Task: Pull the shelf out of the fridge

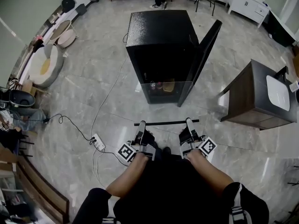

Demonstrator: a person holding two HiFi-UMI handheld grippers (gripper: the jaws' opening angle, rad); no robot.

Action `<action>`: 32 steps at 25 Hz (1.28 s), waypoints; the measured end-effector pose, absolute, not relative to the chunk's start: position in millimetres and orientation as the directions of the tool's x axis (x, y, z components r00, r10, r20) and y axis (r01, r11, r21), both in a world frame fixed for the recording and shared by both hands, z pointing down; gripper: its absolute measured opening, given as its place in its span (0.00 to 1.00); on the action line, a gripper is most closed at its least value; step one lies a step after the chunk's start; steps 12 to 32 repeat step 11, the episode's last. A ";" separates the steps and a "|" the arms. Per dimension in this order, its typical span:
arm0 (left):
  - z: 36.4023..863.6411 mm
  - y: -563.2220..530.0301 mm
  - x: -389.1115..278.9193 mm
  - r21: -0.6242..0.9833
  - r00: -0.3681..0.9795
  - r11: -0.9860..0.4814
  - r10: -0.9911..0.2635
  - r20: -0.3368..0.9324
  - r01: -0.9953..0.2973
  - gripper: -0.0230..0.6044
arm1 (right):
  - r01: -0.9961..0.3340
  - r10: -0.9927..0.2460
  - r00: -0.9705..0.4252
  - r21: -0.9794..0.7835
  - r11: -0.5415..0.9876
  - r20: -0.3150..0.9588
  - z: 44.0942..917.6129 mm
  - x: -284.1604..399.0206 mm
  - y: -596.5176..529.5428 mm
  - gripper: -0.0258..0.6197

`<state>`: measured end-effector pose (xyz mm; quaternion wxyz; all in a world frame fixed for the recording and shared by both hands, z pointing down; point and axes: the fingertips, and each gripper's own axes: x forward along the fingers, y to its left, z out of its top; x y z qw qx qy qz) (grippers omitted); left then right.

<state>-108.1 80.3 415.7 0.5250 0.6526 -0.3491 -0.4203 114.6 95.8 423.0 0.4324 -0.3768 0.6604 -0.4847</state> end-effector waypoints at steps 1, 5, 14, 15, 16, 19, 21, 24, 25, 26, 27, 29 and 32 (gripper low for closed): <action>416.0 80.8 -107.5 0.978 0.405 -0.206 -0.896 -0.182 -0.016 0.10 | -0.077 -0.917 -0.341 -0.966 0.247 -0.207 423.0 115.0 96.6 0.10; 415.7 80.4 -107.7 0.977 0.410 -0.211 -0.893 -0.186 -0.017 0.10 | -0.076 -0.917 -0.334 -0.964 0.255 -0.217 422.4 114.6 96.2 0.10; 415.9 83.5 -109.5 0.978 0.406 -0.210 -0.895 -0.188 -0.009 0.10 | -0.054 -0.917 -0.333 -0.966 0.252 -0.221 421.7 111.9 99.4 0.10; 415.9 83.5 -109.5 0.978 0.406 -0.210 -0.895 -0.188 -0.009 0.10 | -0.054 -0.917 -0.333 -0.966 0.252 -0.221 421.7 111.9 99.4 0.10; 415.9 83.5 -109.5 0.978 0.406 -0.210 -0.895 -0.188 -0.009 0.10 | -0.054 -0.917 -0.333 -0.966 0.252 -0.221 421.7 111.9 99.4 0.10; 415.9 83.5 -109.5 0.978 0.406 -0.210 -0.895 -0.188 -0.009 0.10 | -0.054 -0.917 -0.333 -0.966 0.252 -0.221 421.7 111.9 99.4 0.10; 415.9 83.5 -109.5 0.978 0.406 -0.210 -0.895 -0.188 -0.009 0.10 | -0.054 -0.917 -0.333 -0.966 0.252 -0.221 421.7 111.9 99.4 0.10; 415.9 83.5 -109.5 0.978 0.406 -0.210 -0.895 -0.188 -0.009 0.10 | -0.054 -0.917 -0.333 -0.966 0.252 -0.221 421.7 111.9 99.4 0.10; 415.9 83.5 -109.5 0.978 0.406 -0.210 -0.895 -0.188 -0.009 0.10 | -0.054 -0.917 -0.333 -0.966 0.252 -0.221 421.7 111.9 99.4 0.10; 415.9 83.5 -109.5 0.978 0.406 -0.210 -0.895 -0.188 -0.009 0.10 | -0.054 -0.917 -0.333 -0.966 0.252 -0.221 421.7 111.9 99.4 0.10; 415.9 83.5 -109.5 0.978 0.406 -0.210 -0.895 -0.188 -0.009 0.10 | -0.054 -0.917 -0.333 -0.966 0.252 -0.221 421.7 111.9 99.4 0.10; 415.9 83.5 -109.5 0.978 0.406 -0.210 -0.895 -0.188 -0.009 0.10 | -0.054 -0.917 -0.333 -0.966 0.252 -0.221 421.7 111.9 99.4 0.10; 415.9 83.5 -109.5 0.978 0.406 -0.210 -0.895 -0.188 -0.009 0.10 | -0.054 -0.917 -0.333 -0.966 0.252 -0.221 421.7 111.9 99.4 0.10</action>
